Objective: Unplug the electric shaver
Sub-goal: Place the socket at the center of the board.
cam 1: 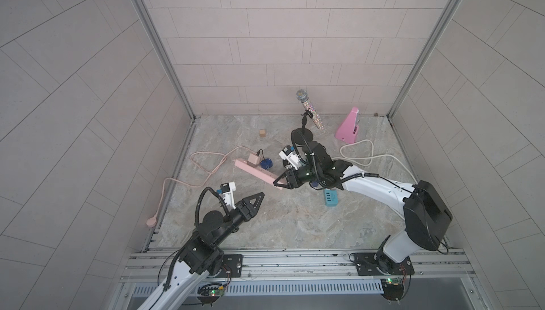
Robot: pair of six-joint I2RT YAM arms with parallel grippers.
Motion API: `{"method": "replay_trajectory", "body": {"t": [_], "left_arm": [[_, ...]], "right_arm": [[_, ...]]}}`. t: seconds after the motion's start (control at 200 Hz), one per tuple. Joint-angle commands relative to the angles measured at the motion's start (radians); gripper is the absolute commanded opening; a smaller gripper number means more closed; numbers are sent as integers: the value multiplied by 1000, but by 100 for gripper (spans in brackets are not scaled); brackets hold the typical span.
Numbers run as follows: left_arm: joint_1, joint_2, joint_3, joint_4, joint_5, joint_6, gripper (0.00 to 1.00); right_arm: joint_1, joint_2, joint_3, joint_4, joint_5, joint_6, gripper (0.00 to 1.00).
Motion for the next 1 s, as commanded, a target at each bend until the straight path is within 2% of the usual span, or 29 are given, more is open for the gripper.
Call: {"method": "replay_trajectory", "body": {"t": [0.0, 0.165, 0.35, 0.495, 0.575, 0.665, 0.996], "left_arm": [[3, -4, 35, -14, -2, 19, 64], [3, -14, 43, -37, -6, 25, 64], [3, -49, 105, -185, -40, 83, 64], [3, -78, 198, -378, -144, 141, 64], [3, -83, 255, -476, -216, 170, 68], [3, -81, 297, -537, -260, 190, 69], [3, -93, 292, -557, -281, 172, 69]], "right_arm": [[-6, -57, 85, -41, 62, -94, 3], [2, -35, 90, -79, 122, -107, 2], [27, -5, 81, -97, 185, -126, 2], [44, 9, 86, -105, 223, -128, 2], [64, 23, 91, -108, 237, -130, 2], [99, 45, 95, -103, 260, -122, 1], [238, 180, 151, -81, 359, -65, 0]]}}
